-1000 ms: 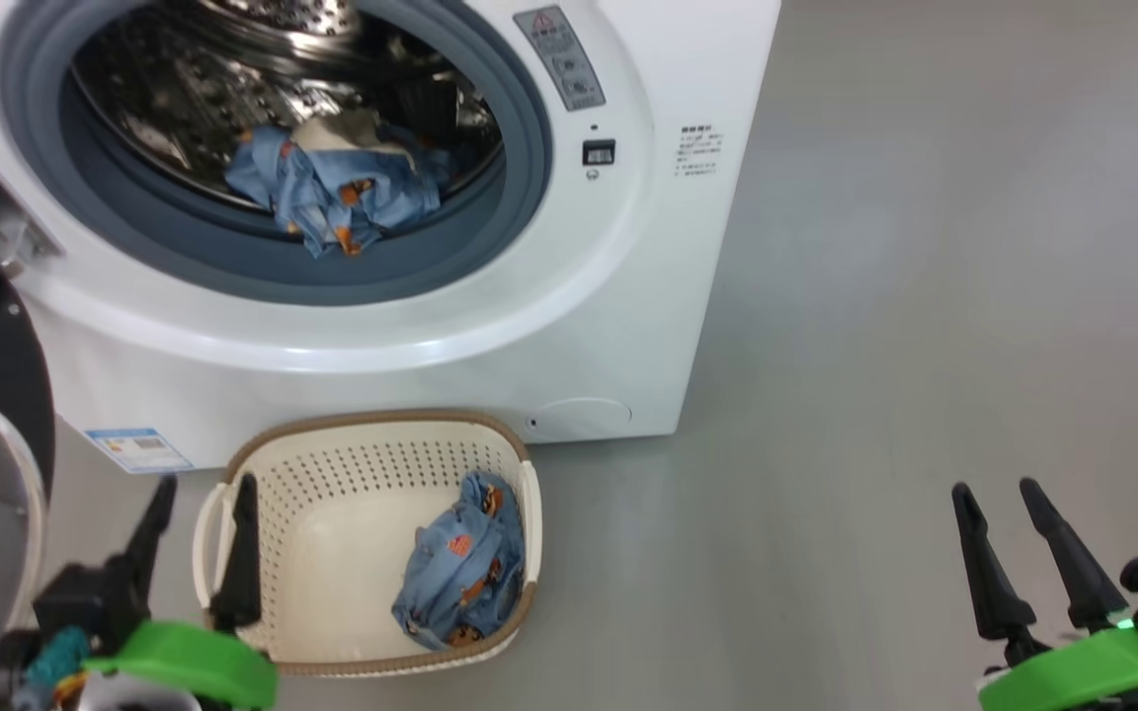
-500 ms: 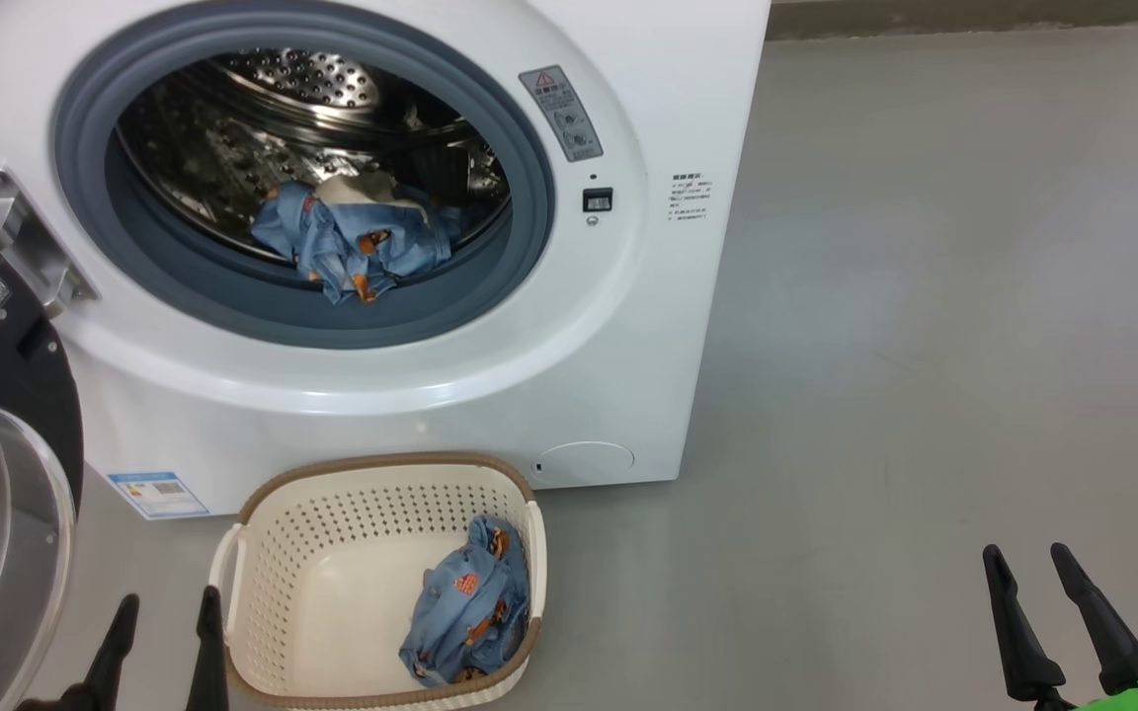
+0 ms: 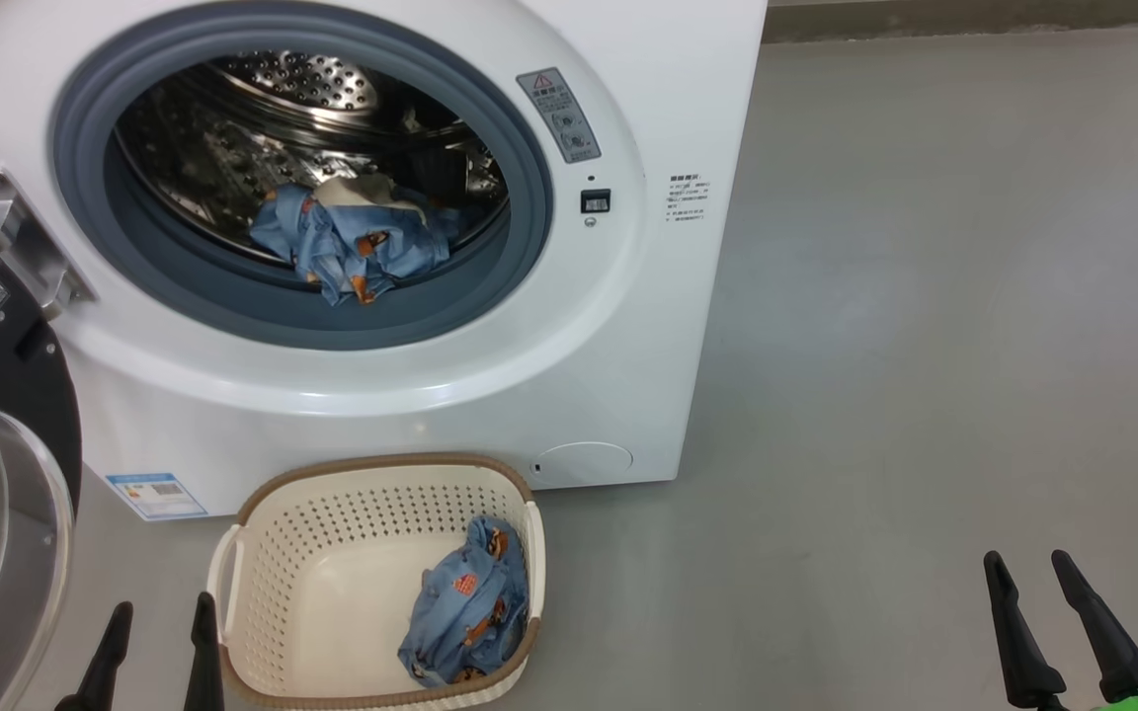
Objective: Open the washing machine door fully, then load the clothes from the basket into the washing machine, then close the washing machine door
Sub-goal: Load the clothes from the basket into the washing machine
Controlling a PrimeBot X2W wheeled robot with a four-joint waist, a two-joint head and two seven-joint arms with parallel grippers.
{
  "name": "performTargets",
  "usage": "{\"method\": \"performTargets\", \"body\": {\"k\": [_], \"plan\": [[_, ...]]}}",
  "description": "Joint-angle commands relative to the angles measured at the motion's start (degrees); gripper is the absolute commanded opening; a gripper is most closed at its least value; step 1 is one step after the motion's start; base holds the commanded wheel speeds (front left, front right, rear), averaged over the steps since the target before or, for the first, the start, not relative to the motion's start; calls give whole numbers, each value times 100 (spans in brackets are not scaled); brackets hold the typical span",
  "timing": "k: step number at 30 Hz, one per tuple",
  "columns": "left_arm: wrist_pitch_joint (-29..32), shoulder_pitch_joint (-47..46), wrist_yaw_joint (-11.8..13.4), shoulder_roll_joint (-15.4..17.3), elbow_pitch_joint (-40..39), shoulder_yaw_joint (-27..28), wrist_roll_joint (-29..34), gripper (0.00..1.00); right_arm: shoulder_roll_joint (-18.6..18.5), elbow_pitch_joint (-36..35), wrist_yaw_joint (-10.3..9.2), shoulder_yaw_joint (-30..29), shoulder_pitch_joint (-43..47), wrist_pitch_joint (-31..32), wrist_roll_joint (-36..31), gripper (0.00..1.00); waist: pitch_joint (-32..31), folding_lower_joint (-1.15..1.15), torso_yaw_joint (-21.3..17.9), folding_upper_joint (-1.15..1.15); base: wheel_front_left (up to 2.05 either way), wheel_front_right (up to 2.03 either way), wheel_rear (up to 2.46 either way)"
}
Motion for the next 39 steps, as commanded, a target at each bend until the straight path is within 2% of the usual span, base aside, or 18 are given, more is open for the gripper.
{"method": "performTargets", "body": {"k": [1,13,22,31,39], "plan": [[-37,-53,-14,41,-172,182,69,100,-86,-155,9,98,-38,-28,-63,100,12,0,-3,0,0,0,0],[-37,-192,-14,25,-115,107,78,100,-18,-185,9,88,-170,-28,-63,100,262,0,-3,0,0,0,0],[-37,-584,-14,18,239,-75,70,100,148,-170,9,156,-508,-28,-75,100,682,0,-4,0,0,0,0],[-37,-1205,-14,30,953,-351,3,100,288,-163,9,229,-1039,-28,-63,100,1320,0,-79,0,0,0,0],[-37,-2125,-14,184,1925,-746,-136,100,365,-164,9,250,-1541,-28,-47,100,2051,0,-196,0,0,0,0]]}}
